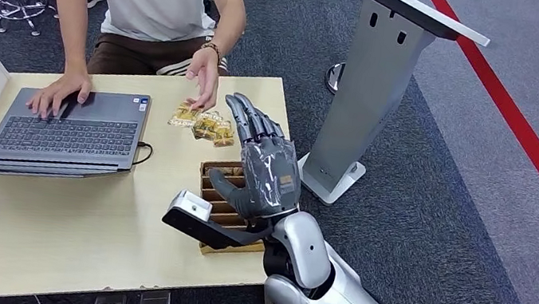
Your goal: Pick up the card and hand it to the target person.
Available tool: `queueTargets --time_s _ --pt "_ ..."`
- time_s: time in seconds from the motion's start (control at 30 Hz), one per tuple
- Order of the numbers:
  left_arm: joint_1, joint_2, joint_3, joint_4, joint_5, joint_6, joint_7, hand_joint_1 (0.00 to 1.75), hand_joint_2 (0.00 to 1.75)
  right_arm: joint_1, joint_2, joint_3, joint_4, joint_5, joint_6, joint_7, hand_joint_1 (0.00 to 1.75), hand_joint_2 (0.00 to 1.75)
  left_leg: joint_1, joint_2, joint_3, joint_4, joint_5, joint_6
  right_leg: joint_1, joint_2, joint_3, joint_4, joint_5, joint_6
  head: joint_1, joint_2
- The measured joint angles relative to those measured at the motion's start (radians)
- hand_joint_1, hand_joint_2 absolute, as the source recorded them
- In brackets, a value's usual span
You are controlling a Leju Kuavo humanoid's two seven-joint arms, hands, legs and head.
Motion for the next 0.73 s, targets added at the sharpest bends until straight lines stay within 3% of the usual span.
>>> queueTargets --time_s 0.23,0.47,0.57,0.73 --pt "0.011 0.003 0.001 0.000 0.012 0.001 -0.003 0.00 0.00 0.052 -0.022 -0.060 -0.005 -0.535 -0.025 -0.169 0.00 1.75 0.000 0.000 0.000 0.000 0.000 0.000 0.000 0.000 0.000 0.000 0.000 0.000 0.000 0.000" --pt "0.020 0.008 0.003 0.000 0.030 0.010 0.000 0.00 0.00 0.133 -0.085 -0.149 -0.036 -1.046 0.048 -0.266 0.00 1.75 0.000 0.000 -0.001 0.000 0.000 0.000 0.000 0.000 -0.001 -0.001 0.000 0.000 -0.001 0.000" --pt "0.023 0.010 0.004 0.000 0.037 0.017 0.002 0.00 0.00 0.180 -0.127 -0.196 -0.045 -1.178 0.072 -0.282 0.00 1.75 0.000 -0.001 -0.001 0.000 0.000 0.000 0.000 0.000 -0.001 -0.001 0.000 0.000 0.000 0.000" --pt "0.024 0.014 0.006 0.000 0.038 0.019 0.004 0.00 0.00 0.260 -0.186 -0.261 -0.068 -1.288 0.121 -0.312 0.00 1.75 0.000 -0.001 -0.001 0.000 0.000 0.000 0.000 -0.001 -0.001 -0.001 0.000 0.000 0.002 0.000"
